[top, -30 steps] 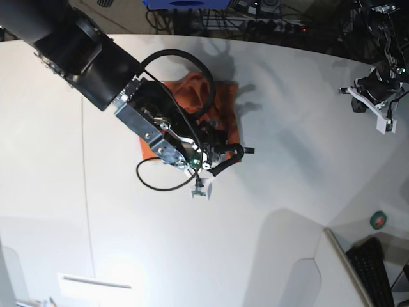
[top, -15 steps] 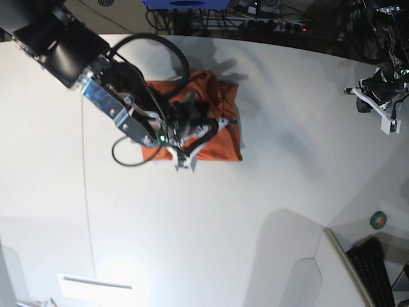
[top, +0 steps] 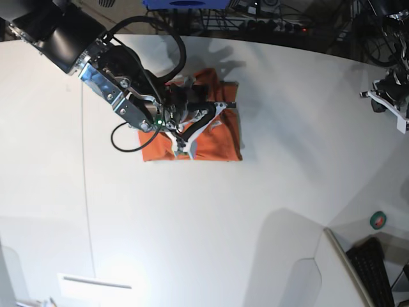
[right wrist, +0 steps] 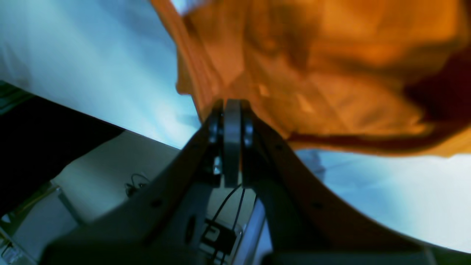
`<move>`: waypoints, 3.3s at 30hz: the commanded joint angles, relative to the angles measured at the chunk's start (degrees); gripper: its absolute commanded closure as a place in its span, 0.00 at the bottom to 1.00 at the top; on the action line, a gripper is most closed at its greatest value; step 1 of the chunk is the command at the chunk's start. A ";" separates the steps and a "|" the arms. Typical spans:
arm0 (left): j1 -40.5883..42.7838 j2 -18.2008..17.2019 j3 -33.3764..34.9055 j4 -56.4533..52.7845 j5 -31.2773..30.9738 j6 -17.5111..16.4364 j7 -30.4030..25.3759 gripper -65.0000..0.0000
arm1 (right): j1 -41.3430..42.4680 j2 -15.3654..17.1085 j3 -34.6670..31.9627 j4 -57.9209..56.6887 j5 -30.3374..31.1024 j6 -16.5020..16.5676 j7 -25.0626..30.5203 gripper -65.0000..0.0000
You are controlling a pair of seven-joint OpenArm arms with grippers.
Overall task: Layout the t-shirt on the table in an organized manner, then fold the t-shirt properly
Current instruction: 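Press and tuck the folded bundle edges with the right gripper, then smooth the top of the orange bundle with the right gripper, then grasp the bundle edge with the left gripper and pull it open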
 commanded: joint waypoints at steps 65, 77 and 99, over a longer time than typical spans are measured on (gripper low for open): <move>-10.74 18.13 35.86 -2.04 -6.50 -4.46 5.51 0.00 | -14.53 14.17 32.69 18.26 0.93 0.03 3.14 1.00; -16.63 16.11 40.60 -10.39 -6.41 -4.46 5.16 0.94 | -15.32 14.61 32.78 18.26 0.66 0.03 3.14 1.00; -61.21 8.99 124.77 -13.73 -6.41 -4.99 -8.65 1.00 | -20.59 14.26 39.54 17.82 0.58 0.03 3.14 1.00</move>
